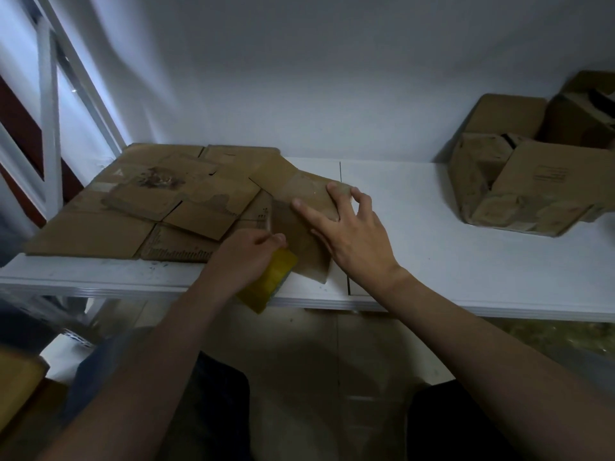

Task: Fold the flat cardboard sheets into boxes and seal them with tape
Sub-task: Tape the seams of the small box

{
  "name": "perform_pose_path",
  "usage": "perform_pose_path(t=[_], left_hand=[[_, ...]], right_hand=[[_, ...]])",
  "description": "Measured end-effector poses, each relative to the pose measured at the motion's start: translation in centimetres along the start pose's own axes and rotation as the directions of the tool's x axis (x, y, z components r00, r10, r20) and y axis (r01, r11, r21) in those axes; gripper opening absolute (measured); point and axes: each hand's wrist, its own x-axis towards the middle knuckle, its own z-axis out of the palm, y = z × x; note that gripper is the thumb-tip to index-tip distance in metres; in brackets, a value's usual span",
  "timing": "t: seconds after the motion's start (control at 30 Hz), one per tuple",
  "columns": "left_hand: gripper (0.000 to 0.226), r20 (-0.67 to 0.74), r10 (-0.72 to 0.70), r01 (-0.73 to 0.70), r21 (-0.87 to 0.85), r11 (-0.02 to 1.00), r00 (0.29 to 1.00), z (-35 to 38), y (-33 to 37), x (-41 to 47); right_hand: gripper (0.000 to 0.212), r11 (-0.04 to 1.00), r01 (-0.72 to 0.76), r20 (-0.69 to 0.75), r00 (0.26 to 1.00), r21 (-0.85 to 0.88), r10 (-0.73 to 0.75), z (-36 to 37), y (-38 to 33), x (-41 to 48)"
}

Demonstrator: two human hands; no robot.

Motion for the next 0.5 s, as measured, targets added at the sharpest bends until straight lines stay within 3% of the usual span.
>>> perform_pose_path(t=[0.13, 0.23, 0.37, 0.4, 0.5], left_hand=[[0.019, 0.044, 0.048, -0.046, -0.043, 0.998, 0.998, -0.4, -0.3, -1.1], [0.018, 0.033, 0.066, -0.061, -0.133, 0.989, 0.997, -0.6, -0.7, -2.2], [0.017, -0.025, 0.066, -0.070, -0.244, 0.967, 0.998, -0.4, -0.5, -4.1], [0.018, -0.035, 0.073, -0.080, -0.263, 0.961, 0.997, -0.3, -0.4, -4.6], [0.018, -0.055, 0.099, -0.112, -0.314, 0.943, 0.994, 0.0, 0.4, -6.4]], right_hand=[[0.063, 0.995, -0.049, 0.037, 0.998, 0.086, 0.046, -0.7, 0.2, 0.6], [0.080, 0.942, -0.105, 0.062, 0.994, 0.318, 0.090, -2.4, 0.3, 0.6], [0.060, 0.865, -0.128, -0.126, 0.969, 0.486, 0.214, -6.2, -0.6, -1.0], [0.052, 0.840, -0.124, -0.114, 0.970, 0.529, 0.215, -6.9, -0.9, -1.4], [0.051, 0.720, -0.260, 0.189, 0.965, 0.644, 0.179, -8.3, -2.1, -2.3]])
